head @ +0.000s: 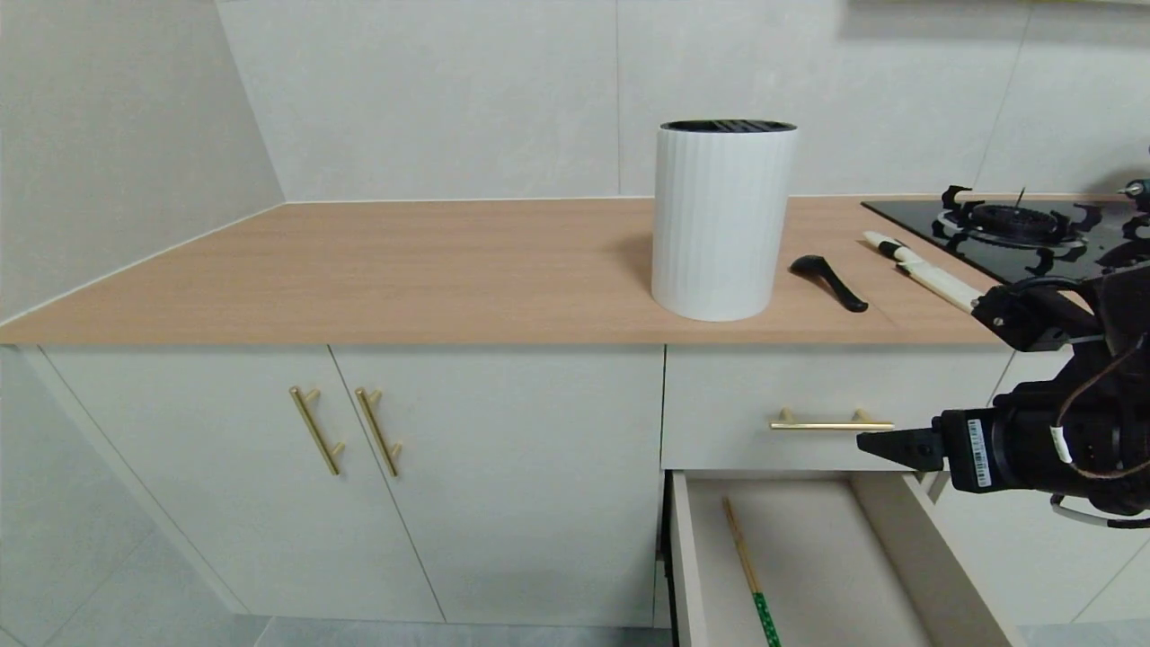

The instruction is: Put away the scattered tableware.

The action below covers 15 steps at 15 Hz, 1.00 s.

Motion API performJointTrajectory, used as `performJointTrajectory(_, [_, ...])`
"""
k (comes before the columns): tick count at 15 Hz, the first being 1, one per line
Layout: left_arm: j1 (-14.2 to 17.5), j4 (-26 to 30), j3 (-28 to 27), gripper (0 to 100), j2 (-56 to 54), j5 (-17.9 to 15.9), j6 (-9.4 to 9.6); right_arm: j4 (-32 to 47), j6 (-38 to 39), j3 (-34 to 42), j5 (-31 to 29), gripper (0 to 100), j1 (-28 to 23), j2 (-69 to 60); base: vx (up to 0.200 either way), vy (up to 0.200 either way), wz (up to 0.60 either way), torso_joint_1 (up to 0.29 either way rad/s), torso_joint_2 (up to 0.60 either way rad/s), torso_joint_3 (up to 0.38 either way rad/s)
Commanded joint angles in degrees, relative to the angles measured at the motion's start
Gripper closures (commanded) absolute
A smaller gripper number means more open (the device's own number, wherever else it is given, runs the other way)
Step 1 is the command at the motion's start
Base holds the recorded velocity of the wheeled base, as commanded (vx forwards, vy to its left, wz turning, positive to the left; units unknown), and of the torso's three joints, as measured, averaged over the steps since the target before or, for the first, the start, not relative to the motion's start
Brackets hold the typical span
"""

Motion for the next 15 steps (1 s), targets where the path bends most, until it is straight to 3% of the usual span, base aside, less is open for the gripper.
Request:
performJointTrajectory(1, [0.0,0.0,0.0,0,0.0,0.0,0.01,-0.1,0.0,0.2,0.0,0,0.0,0.4,0.000,0.000,0.00,0.178,-0.46,-0.281])
performJointTrajectory(12, [0.0,0.0,0.0,0,0.0,0.0,0.01,-0.6,-0.3,0.4,0.1,0,0.0,2.1,0.000,0.000,0.00,0.190,-0.44,-0.260])
performJointTrajectory(15, [0.0,0.0,0.0,0,0.0,0.0,-0.08,-9.1,-5.1,-0.3,0.1,0,-3.1,7.8,0.000,0.000,0.00,0.031,-0.06,-0.032])
